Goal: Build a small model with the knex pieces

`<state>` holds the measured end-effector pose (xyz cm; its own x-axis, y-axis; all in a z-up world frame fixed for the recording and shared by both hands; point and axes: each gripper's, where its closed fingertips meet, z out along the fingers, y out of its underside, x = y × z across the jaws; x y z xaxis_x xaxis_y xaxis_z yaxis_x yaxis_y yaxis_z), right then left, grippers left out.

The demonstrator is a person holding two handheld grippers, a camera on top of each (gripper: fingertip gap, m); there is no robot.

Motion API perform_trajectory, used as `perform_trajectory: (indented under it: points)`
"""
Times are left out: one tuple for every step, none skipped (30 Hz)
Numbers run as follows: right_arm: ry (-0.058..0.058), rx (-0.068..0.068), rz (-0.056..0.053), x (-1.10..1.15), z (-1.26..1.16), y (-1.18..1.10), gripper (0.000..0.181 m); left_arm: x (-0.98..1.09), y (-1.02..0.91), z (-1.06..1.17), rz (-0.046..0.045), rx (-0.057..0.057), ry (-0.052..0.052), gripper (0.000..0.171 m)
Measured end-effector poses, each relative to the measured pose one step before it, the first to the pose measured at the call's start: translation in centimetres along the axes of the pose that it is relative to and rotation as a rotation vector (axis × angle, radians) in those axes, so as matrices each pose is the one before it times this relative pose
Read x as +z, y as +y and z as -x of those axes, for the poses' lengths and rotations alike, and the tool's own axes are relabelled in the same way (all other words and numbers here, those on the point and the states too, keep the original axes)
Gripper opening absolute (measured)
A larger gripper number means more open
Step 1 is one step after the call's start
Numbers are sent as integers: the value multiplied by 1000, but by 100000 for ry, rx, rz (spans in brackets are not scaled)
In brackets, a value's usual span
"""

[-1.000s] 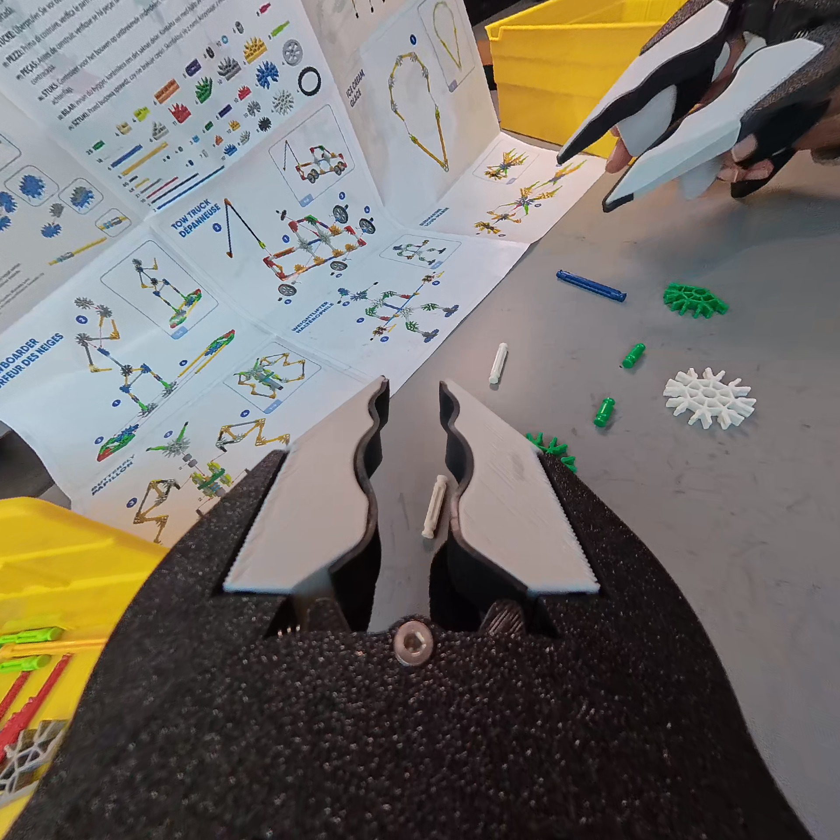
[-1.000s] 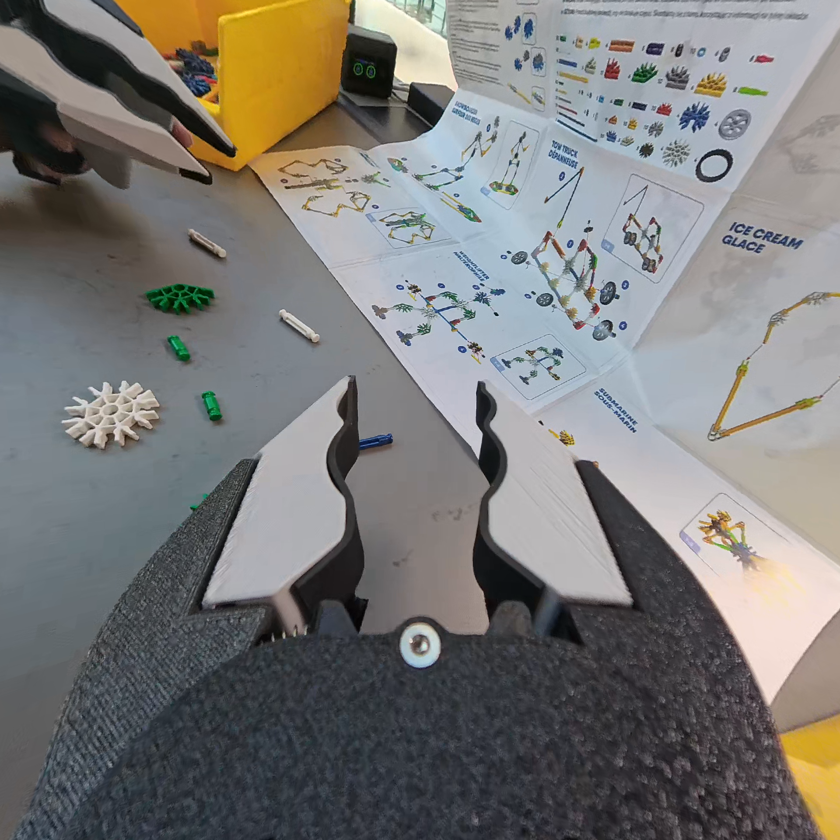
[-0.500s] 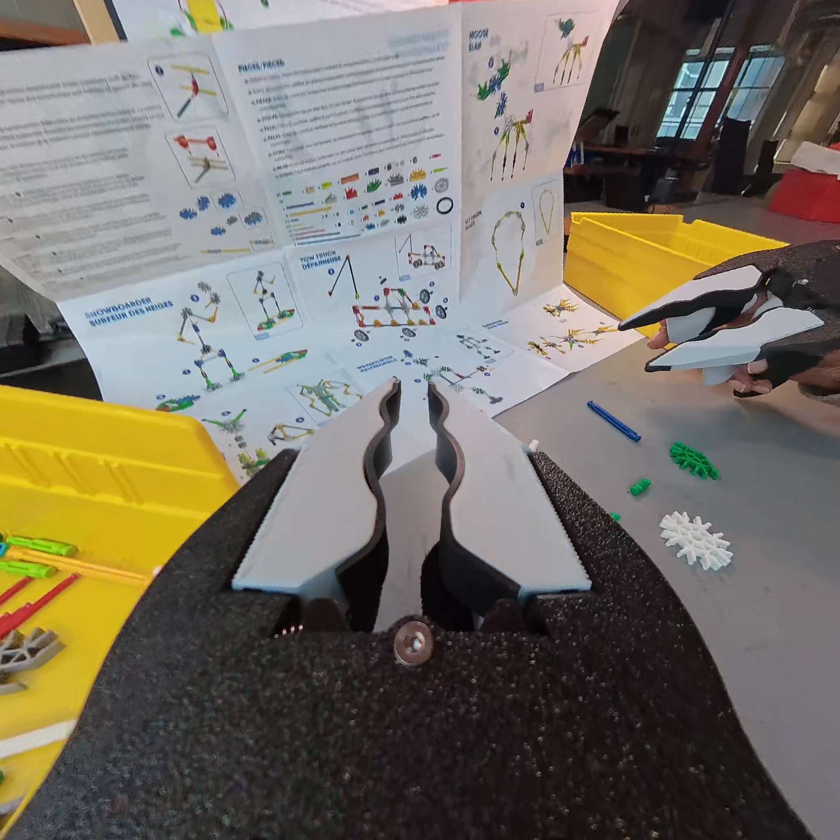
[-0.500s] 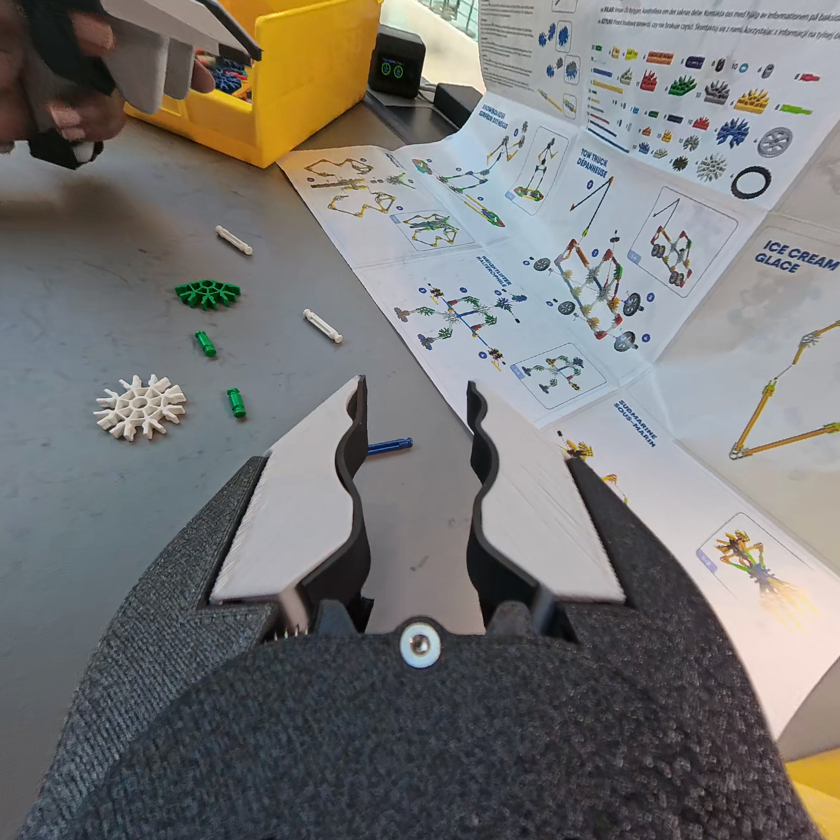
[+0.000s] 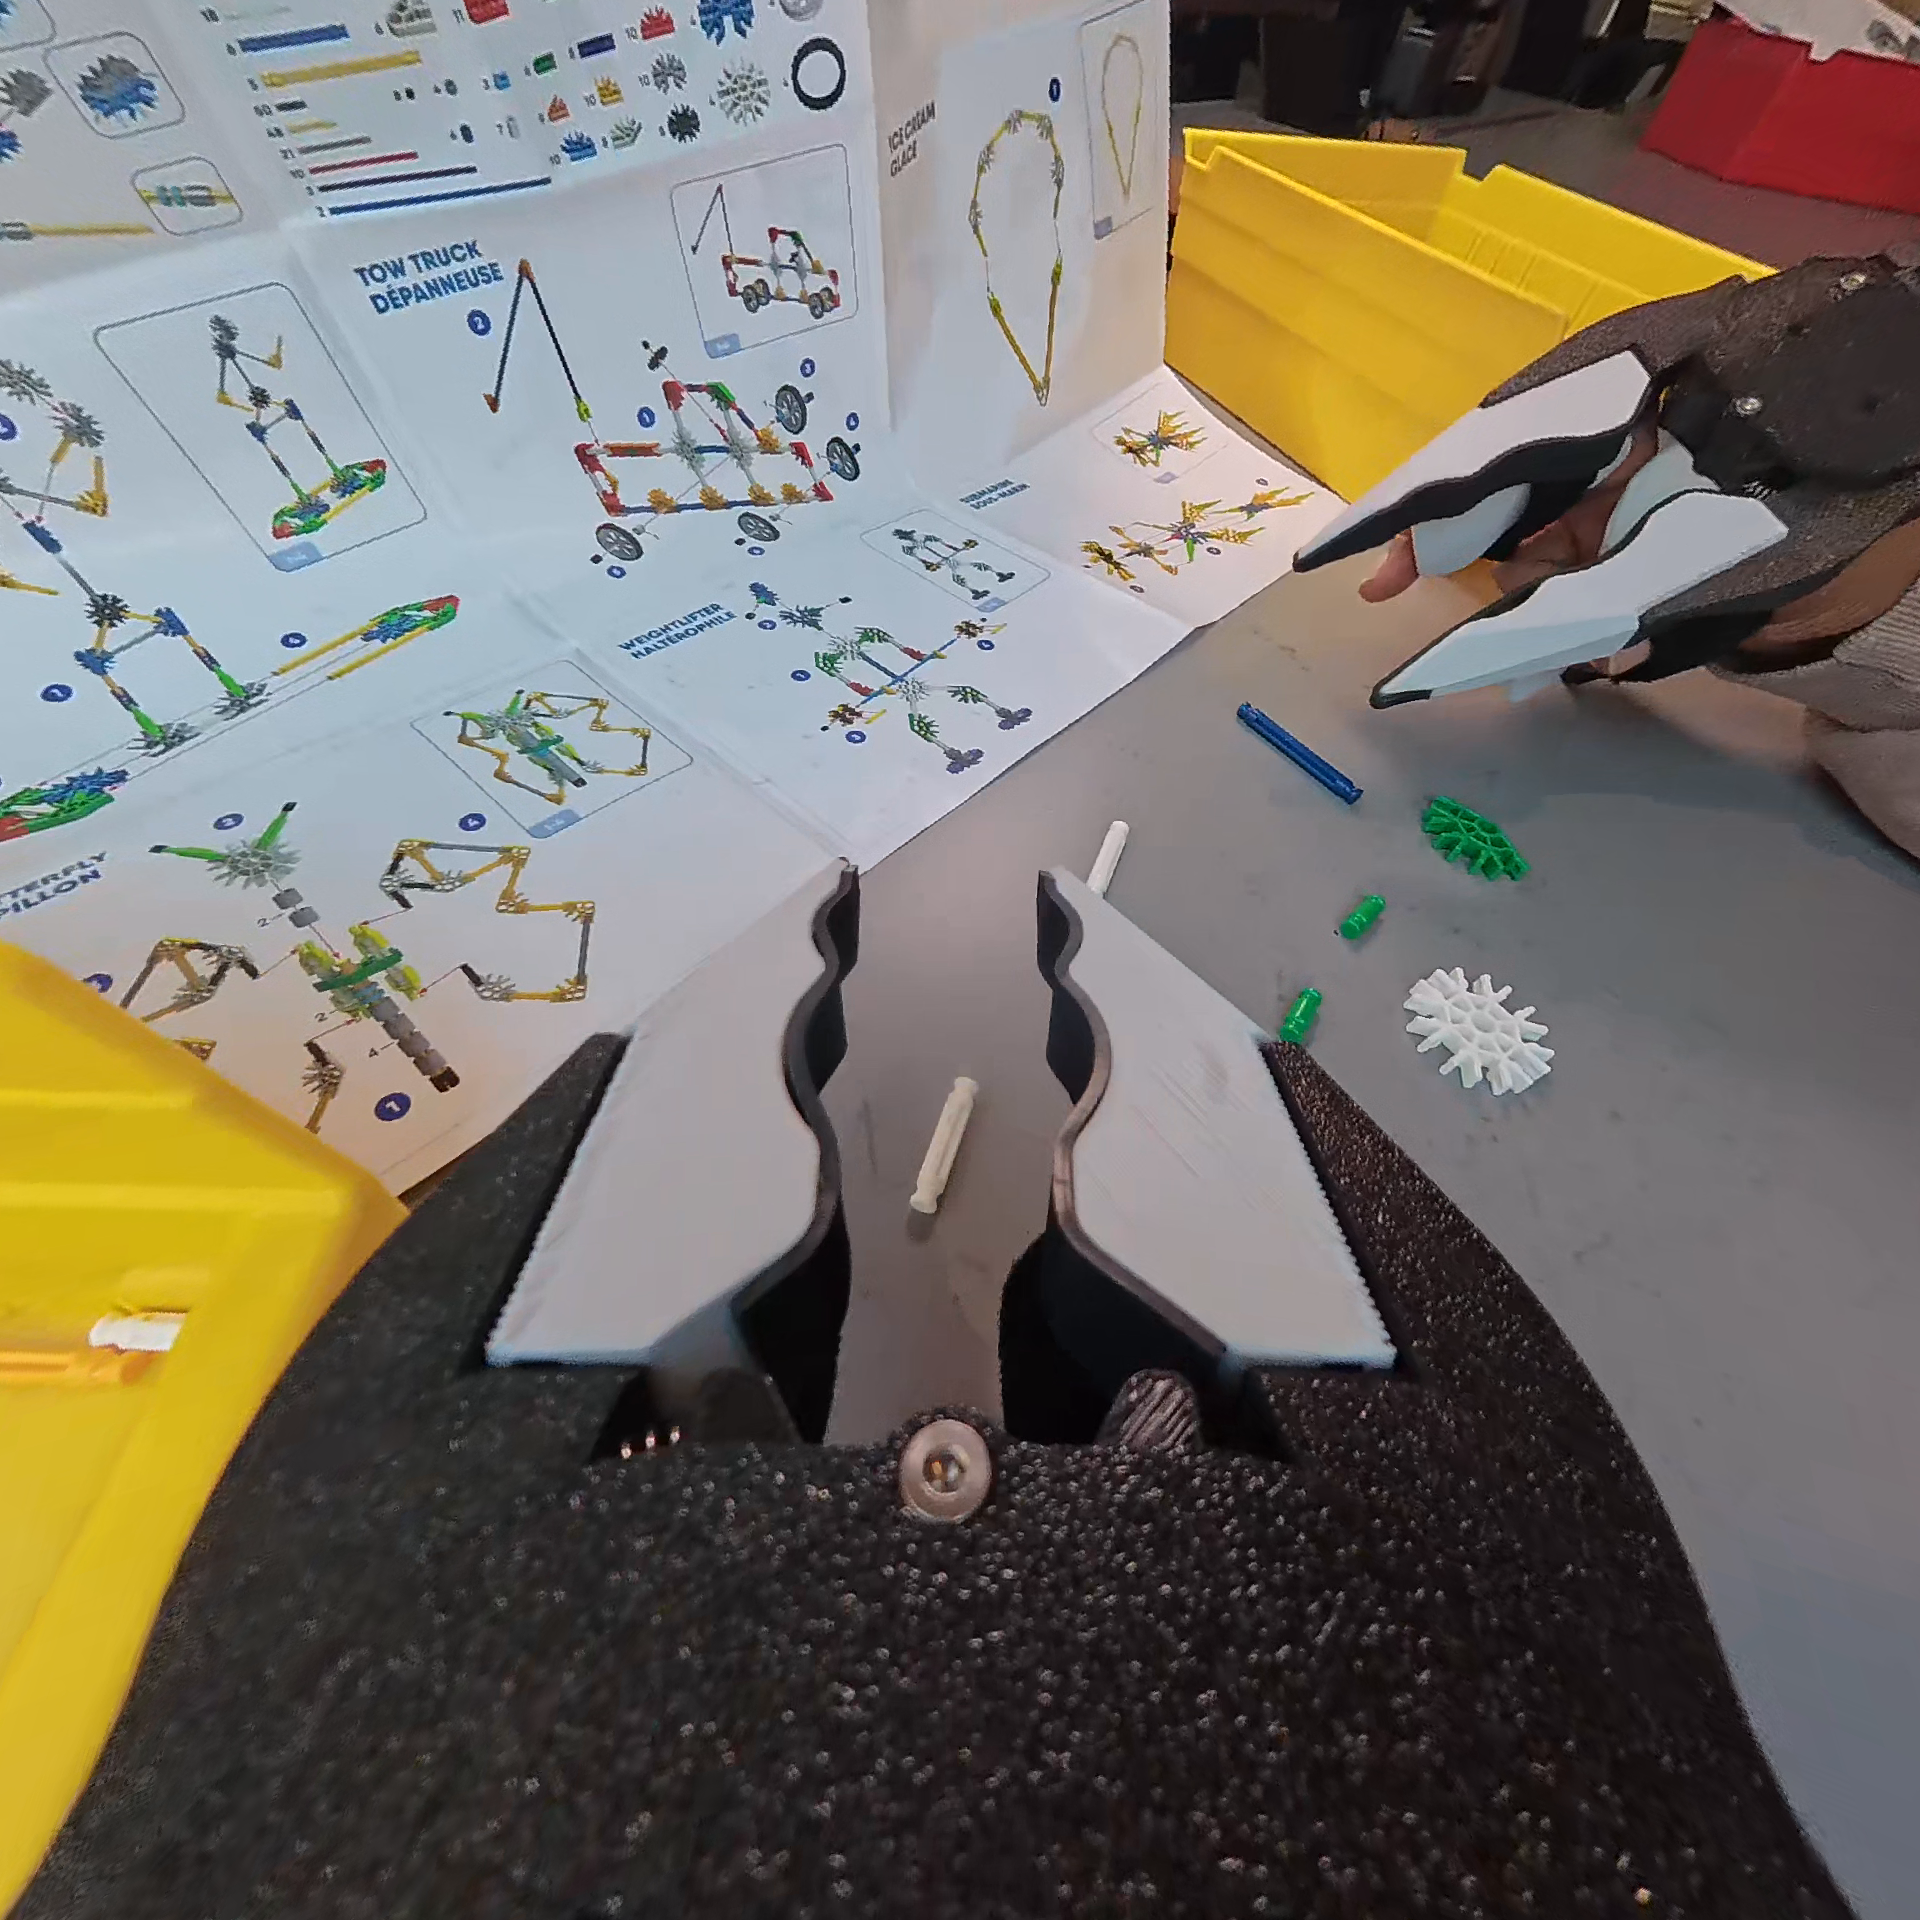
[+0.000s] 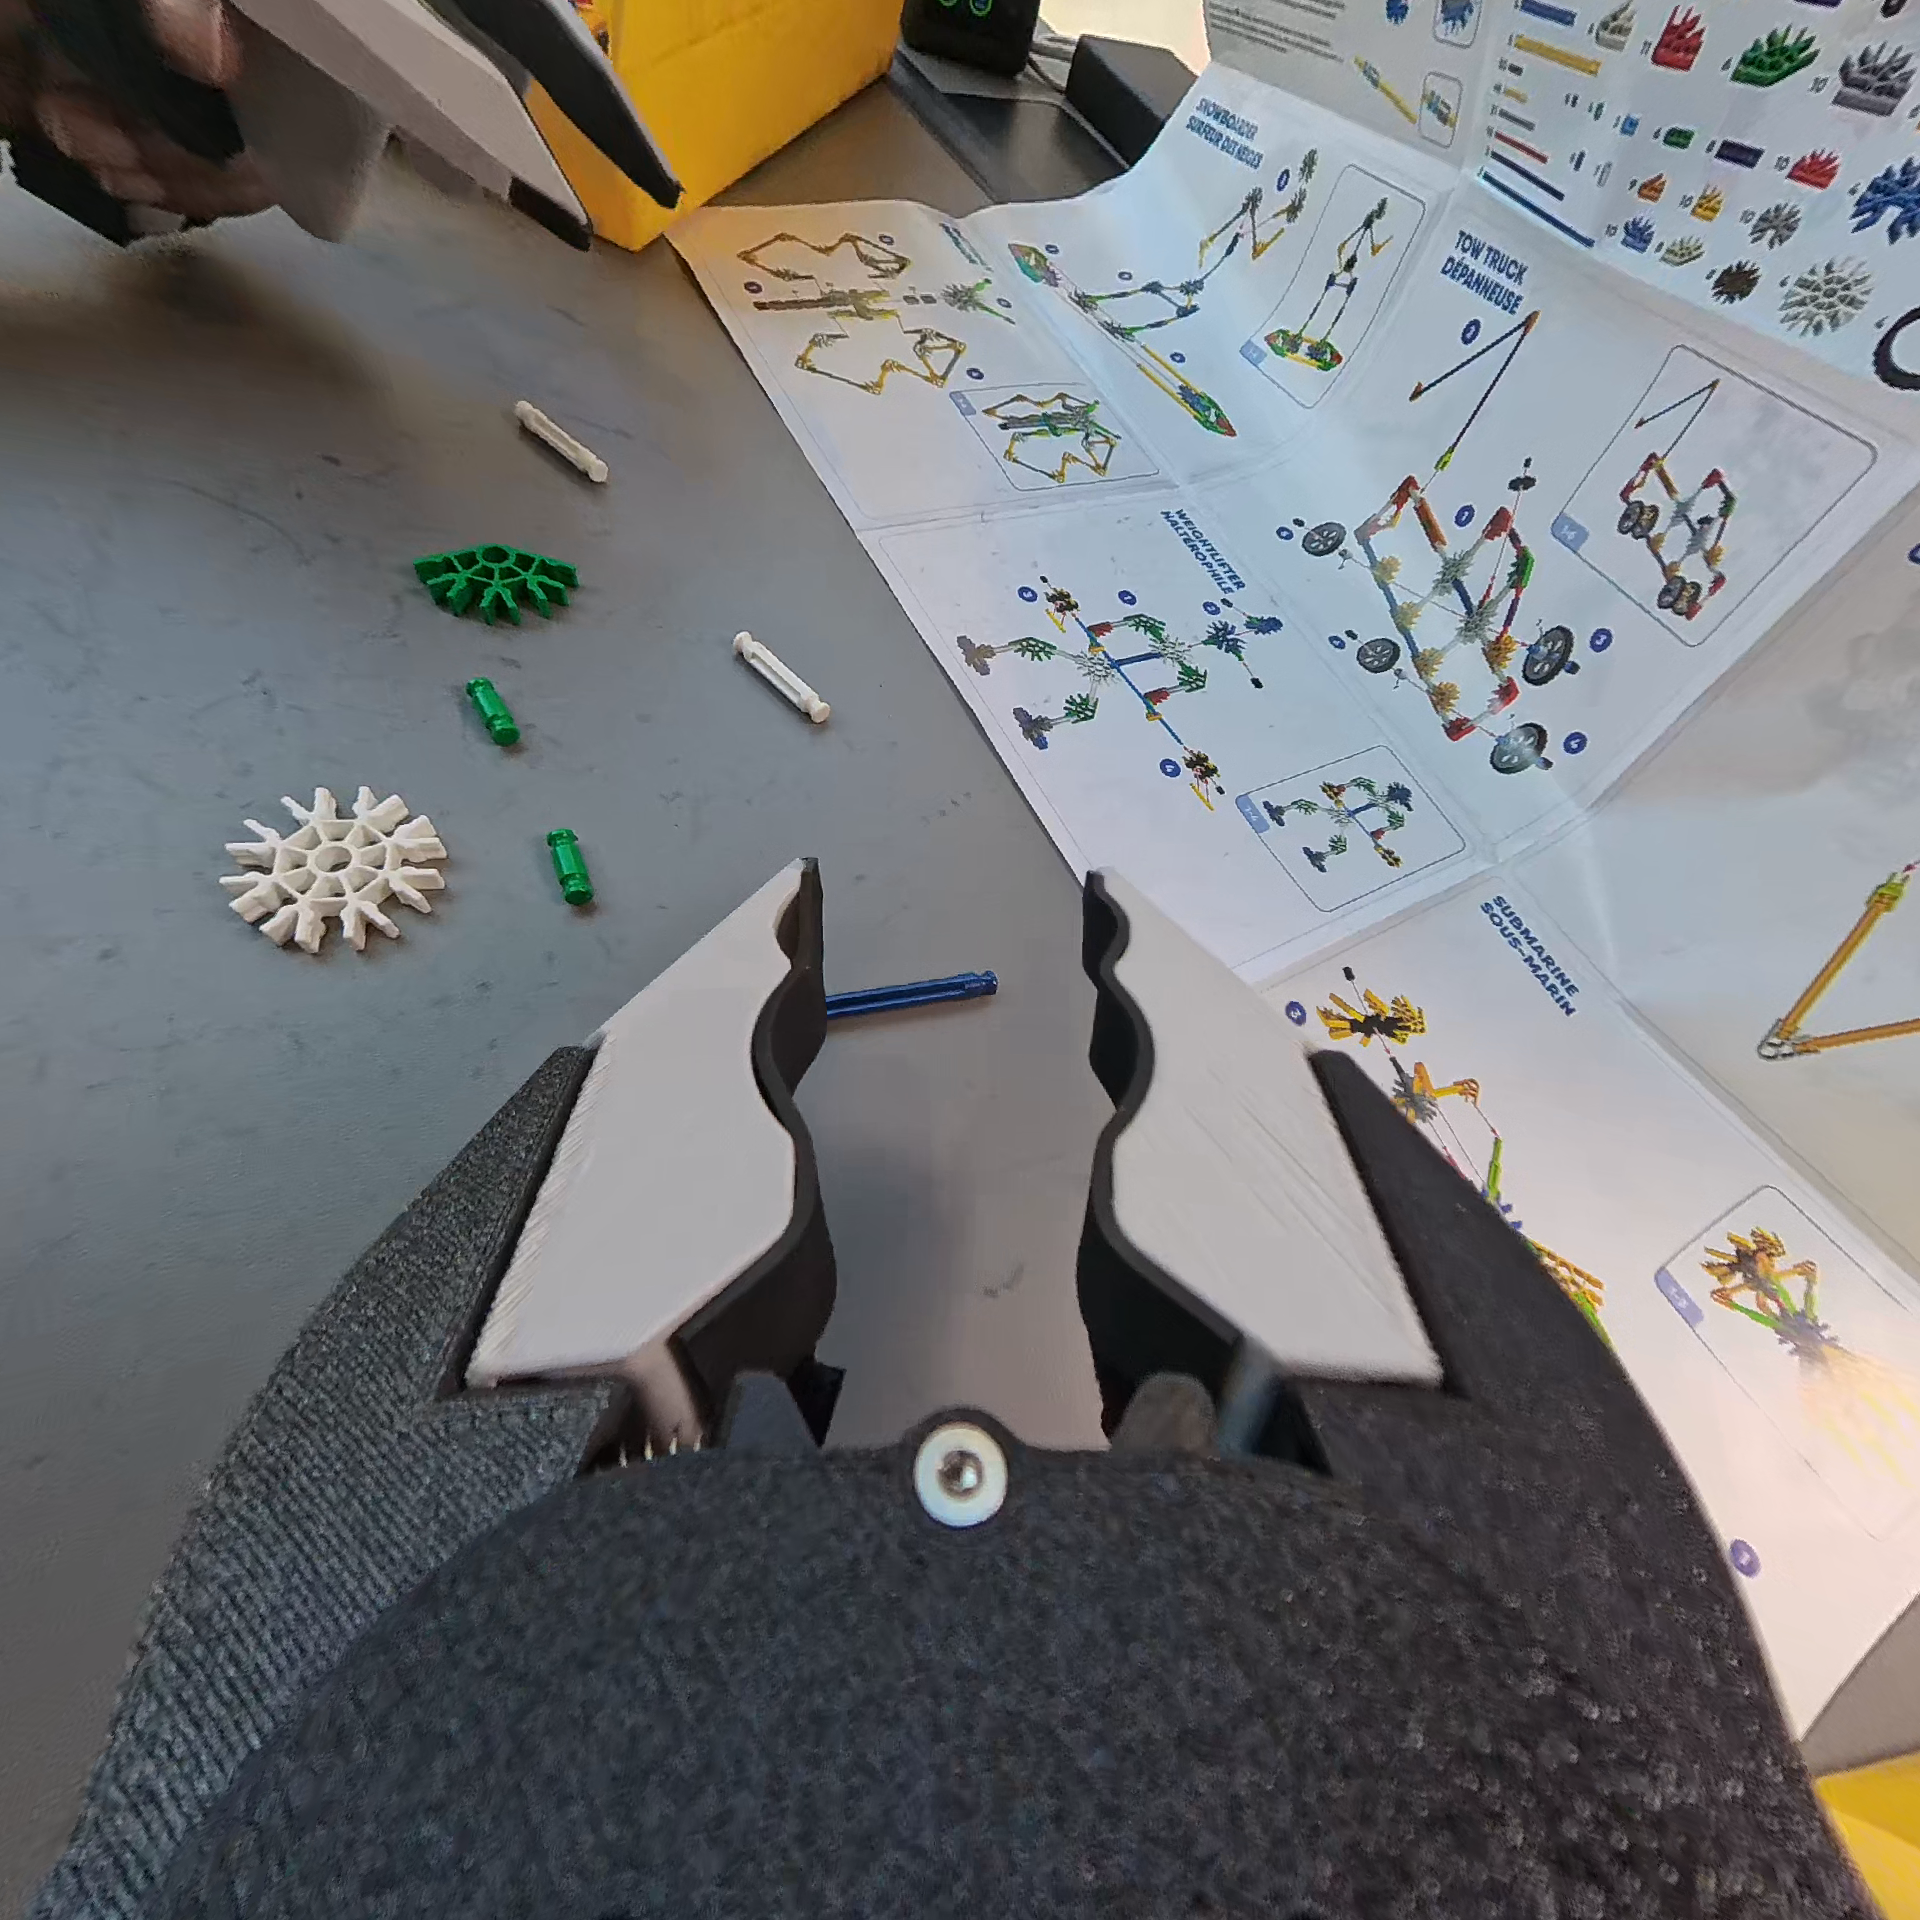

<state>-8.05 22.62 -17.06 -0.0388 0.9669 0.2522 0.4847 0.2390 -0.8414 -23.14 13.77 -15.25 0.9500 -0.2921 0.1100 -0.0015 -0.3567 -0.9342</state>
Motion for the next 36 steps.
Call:
perform_trajectory:
  points:
    - [-303,-602,566,53,130,71,47,-89,-69,190,-392,1,-1178,32]
    - [-399,-394,570,50,127,69,46,-62,-4,203,-155,-300,-1085,32]
    - [-319,-266,320,34,111,34,45,-49,71,282,214,-621,-1431,30]
    - [-246,-321,133,12,83,8,44,-6,131,220,507,-525,-884,26]
    - [-166,-132,-6,-12,63,-9,42,34,170,51,764,-288,189,25]
    - [-88,224,-216,-16,12,-43,41,77,211,22,969,-320,199,23]
    - [-126,394,-194,-22,17,-46,40,115,230,-42,1244,-156,489,21]
    - [122,269,7,-12,-29,5,39,126,251,-195,1507,265,1205,19]
    - [359,-15,234,4,-66,49,37,120,183,-306,1249,997,1586,17]
    - [340,-258,444,19,-55,89,36,98,84,-312,632,1576,1099,15]
    - [286,-378,399,12,-35,82,35,79,46,-229,323,1656,376,13]
    - [188,-399,260,15,-6,49,35,83,65,-184,487,1401,117,13]
    - [325,-325,110,12,-22,25,34,97,108,-141,721,1068,88,13]
    - [228,-276,80,18,-8,7,34,70,89,-56,614,816,-204,13]
    - [203,-287,105,12,-2,24,34,48,38,4,294,574,-402,13]
    - [189,-249,51,12,-10,11,34,15,17,27,103,236,-248,13]
    - [170,-229,-3,15,4,0,34,5,0,48,37,-128,-158,13]
    - [120,-231,49,21,0,5,34,-11,-9,83,-105,-296,-337,13]
    - [-11,-182,117,16,22,14,34,-31,-35,95,-224,-281,-397,13]
    - [-32,-196,136,19,27,25,34,-20,-27,82,-195,-281,-278,13]
    - [31,-280,119,14,29,9,34,0,-6,49,-18,-310,-53,13]
    - [33,-374,118,24,27,25,34,15,23,7,201,-219,135,13]
    - [-92,-218,146,22,30,13,34,34,36,6,282,26,21,13]
    - [-21,-166,98,17,25,11,34,44,30,-11,240,301,-81,13]
    - [75,-253,31,5,6,12,34,43,35,-38,259,482,-24,13]
    - [58,-198,28,1,0,6,34,48,56,-57,370,572,-43,13]
    - [-25,-210,21,11,1,3,34,59,51,-44,374,679,-127,13]
    - [-54,-178,36,5,20,15,34,41,34,-61,246,744,-110,13]
    - [-44,-99,-7,4,12,4,34,39,23,-45,151,637,-79,13]
    - [-52,-81,6,7,10,-7,34,27,15,-46,140,447,32,13]
    - [-95,-42,69,13,25,18,34,23,26,-38,132,233,77,13]
    - [-143,-71,108,14,26,10,34,-3,-2,-1,-38,95,-37,13]
    - [-199,-161,156,22,49,14,33,-29,-39,31,-287,60,-153,13]
    - [-222,-102,260,21,50,39,33,-34,-38,42,-297,-34,-138,13]
    - [-265,-32,367,44,62,46,33,-10,-16,38,-83,-162,-80,13]
    - [-118,-182,380,32,50,47,33,-8,15,49,7,-116,-137,13]
